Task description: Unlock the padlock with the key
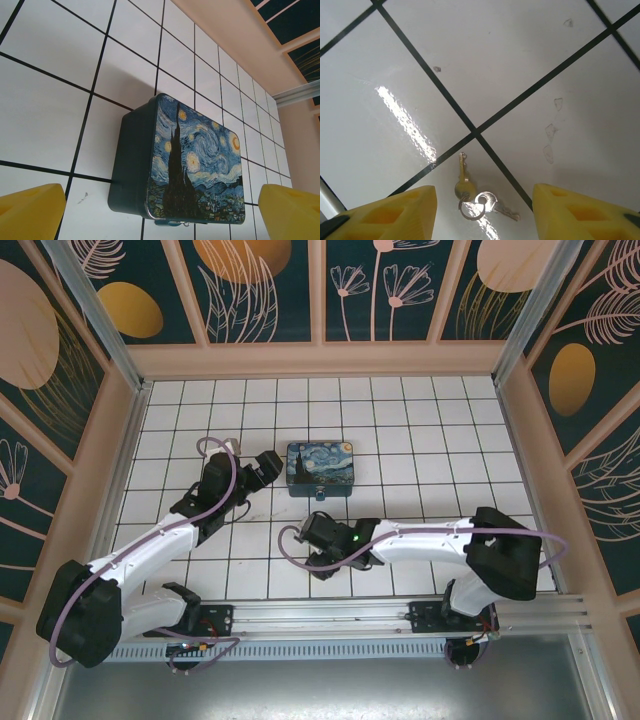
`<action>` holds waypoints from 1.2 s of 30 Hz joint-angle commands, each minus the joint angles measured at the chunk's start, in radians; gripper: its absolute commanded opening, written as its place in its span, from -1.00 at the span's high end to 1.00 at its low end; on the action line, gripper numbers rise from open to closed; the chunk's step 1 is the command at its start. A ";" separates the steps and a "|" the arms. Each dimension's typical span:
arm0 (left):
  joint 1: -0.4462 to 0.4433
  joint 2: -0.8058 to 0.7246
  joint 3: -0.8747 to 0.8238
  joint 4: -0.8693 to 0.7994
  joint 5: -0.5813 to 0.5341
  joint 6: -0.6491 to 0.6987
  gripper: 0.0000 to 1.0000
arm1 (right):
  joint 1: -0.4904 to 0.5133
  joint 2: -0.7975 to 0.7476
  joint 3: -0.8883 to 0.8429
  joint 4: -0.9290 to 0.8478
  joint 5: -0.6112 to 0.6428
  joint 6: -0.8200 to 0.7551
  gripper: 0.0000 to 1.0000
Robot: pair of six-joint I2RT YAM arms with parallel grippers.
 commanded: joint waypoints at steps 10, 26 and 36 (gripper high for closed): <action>0.007 0.016 0.014 0.031 0.018 -0.013 -0.98 | 0.006 0.089 -0.015 -0.002 -0.034 -0.014 -0.07; 0.014 0.034 -0.002 0.068 0.040 -0.026 -0.98 | 0.026 0.148 -0.039 0.019 -0.040 0.034 0.48; 0.015 0.060 -0.009 0.108 0.083 -0.039 -0.98 | -0.067 0.116 -0.047 0.094 -0.144 0.042 1.00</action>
